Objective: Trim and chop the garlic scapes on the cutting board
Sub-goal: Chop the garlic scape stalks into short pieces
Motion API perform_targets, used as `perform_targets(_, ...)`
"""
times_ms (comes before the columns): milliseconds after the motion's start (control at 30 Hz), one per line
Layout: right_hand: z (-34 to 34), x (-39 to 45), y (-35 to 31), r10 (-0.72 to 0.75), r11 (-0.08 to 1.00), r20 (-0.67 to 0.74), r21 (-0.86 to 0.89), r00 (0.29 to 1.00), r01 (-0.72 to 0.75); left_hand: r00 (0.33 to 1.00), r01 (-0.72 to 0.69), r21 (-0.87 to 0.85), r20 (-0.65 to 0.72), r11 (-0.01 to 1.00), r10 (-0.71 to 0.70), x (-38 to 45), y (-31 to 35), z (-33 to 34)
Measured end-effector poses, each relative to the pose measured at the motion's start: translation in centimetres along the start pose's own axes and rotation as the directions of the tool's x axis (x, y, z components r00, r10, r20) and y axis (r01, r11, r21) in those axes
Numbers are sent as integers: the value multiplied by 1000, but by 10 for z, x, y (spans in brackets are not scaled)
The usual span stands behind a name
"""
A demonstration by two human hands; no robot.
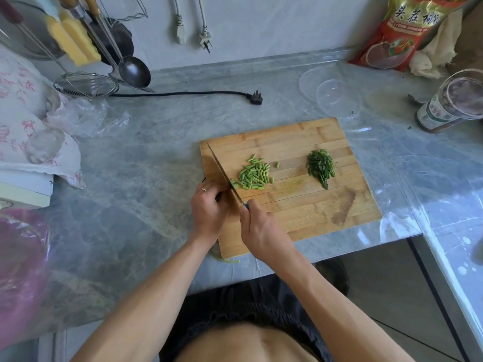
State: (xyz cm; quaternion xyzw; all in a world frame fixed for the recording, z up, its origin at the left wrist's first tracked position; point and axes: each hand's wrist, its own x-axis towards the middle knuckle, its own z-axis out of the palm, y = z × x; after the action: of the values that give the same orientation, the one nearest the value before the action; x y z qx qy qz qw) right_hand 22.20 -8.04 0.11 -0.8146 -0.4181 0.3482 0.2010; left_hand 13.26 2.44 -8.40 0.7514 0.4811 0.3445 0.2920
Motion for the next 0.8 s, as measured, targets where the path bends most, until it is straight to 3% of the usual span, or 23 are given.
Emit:
perform_targets(100, 7, 9, 3, -171, 982, -38, -84, 985, 168, 1000, -1, -10, 6, 1000, 1, 0, -1, 0)
perform_targets(367, 1, -4, 12, -144, 989, -40, 38, 989, 146, 999, 21, 35, 27, 999, -22, 0, -2, -1)
perform_targets(600, -4, 13, 6, 80, 946, -50, 319, 996, -60, 979, -184, 89, 105, 979, 174, -1, -11, -10)
perform_targets(800, -6, 7, 9, -5, 967, -97, 252, 995, 29, 928, -343, 93, 185, 935, 322, 6, -24, -16)
